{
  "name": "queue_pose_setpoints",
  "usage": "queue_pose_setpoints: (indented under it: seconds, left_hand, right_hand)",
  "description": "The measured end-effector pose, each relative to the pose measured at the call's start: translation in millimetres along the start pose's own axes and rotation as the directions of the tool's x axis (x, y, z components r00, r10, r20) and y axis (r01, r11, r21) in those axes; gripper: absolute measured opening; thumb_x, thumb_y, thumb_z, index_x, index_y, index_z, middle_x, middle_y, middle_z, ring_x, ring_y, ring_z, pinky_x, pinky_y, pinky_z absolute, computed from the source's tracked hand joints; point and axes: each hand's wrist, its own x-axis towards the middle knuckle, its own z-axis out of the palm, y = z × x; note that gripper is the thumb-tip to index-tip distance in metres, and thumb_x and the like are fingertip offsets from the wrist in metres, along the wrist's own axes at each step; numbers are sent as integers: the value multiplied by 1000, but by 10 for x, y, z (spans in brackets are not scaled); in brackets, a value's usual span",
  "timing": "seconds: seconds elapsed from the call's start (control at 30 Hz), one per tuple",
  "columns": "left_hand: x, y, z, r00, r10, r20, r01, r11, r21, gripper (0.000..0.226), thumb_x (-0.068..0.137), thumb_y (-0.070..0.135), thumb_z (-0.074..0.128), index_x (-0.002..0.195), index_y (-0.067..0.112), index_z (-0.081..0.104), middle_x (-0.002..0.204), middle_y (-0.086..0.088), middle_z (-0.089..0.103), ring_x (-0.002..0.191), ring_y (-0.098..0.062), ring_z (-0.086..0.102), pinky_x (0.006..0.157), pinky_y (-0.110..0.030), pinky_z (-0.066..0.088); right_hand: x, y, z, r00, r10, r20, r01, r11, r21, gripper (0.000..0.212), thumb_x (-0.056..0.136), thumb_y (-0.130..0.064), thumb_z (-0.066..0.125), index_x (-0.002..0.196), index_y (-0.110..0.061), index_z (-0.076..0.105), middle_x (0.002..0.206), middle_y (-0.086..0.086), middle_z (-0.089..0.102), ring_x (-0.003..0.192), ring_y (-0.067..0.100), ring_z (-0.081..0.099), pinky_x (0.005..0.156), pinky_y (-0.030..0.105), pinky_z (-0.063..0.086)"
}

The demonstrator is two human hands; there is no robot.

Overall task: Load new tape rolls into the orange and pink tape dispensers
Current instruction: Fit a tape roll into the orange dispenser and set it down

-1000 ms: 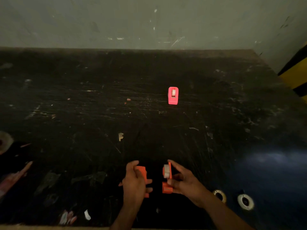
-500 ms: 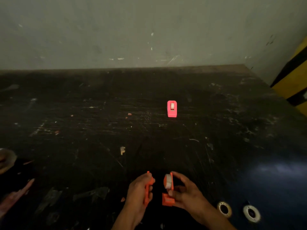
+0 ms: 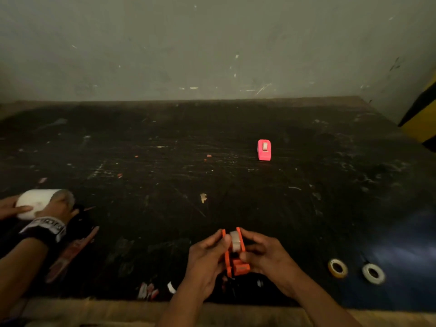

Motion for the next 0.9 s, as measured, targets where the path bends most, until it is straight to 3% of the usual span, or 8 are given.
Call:
queue_pose_setpoints:
  seconds: [0.1,0.2,0.27,0.37,0.47,0.6,0.73,0.9]
  left_hand:
    - [-96,61,-79,999,-21,41,20,999,26,28,97,15,54,120,5,67,98,-19,77,81,-25,76,63,-36,62]
    - [-203,116,-235,994,-22,104,16,998,57,39,97,0,49,134,7,55,111,-17,72,89,-21,72,69,-36,62]
    - [-249,143,-303,997,7,81,-13,997,80,39,94,-5,53,133,3,56,115,-19,70,89,-20,72,67,-32,63]
    - [-256,100,-359,999,52,-6,-51,997,64,31,89,-3,62,120,-5,65,102,-19,75,81,-21,76,68,-31,63]
    - [-291,78,-431,998,58,40,-63,989,134,29,92,2,59,120,-1,67,102,-16,77,91,-23,75,75,-35,62]
    - [-359,107,-487,977,-33,211,-29,958,287,41,93,-6,55,123,20,65,111,-8,75,95,-16,74,71,-25,61]
    - [-319,72,-432,978,-31,207,-36,949,312,49,90,-12,55,125,21,64,108,-7,75,87,-13,74,71,-24,61]
    - [-260,-23,-311,984,-10,175,-45,951,306,47,85,-11,62,122,18,68,108,-11,77,102,-27,73,80,-34,60]
  right_hand:
    - [-29,15,139,1000,-6,-30,7,1000,26,55,87,11,60,128,-25,59,116,17,68,103,27,71,78,36,61]
    - [-88,44,271,999,-12,-42,15,998,62,53,86,11,61,125,-25,61,115,21,68,103,31,70,78,39,61]
    - [-92,71,356,999,-26,-45,28,998,53,49,86,10,62,123,-23,64,113,22,69,102,30,70,82,42,60]
    - [-83,96,495,997,-37,-71,38,999,21,47,87,8,62,123,-21,64,110,19,71,101,30,71,87,45,59]
    - [-121,73,532,996,-45,-79,42,998,-42,49,87,7,62,125,-23,63,112,14,70,103,25,70,86,41,60]
    - [-170,45,501,994,-43,-96,37,997,-68,49,87,8,62,124,-24,63,110,13,71,99,22,72,82,37,60]
    - [-218,17,480,993,-65,-101,57,995,-79,49,89,8,59,127,-23,60,108,16,70,94,23,72,75,30,60]
    - [-258,-8,387,989,-89,-116,67,980,-187,53,90,6,58,133,-25,54,100,11,69,96,24,70,76,26,61]
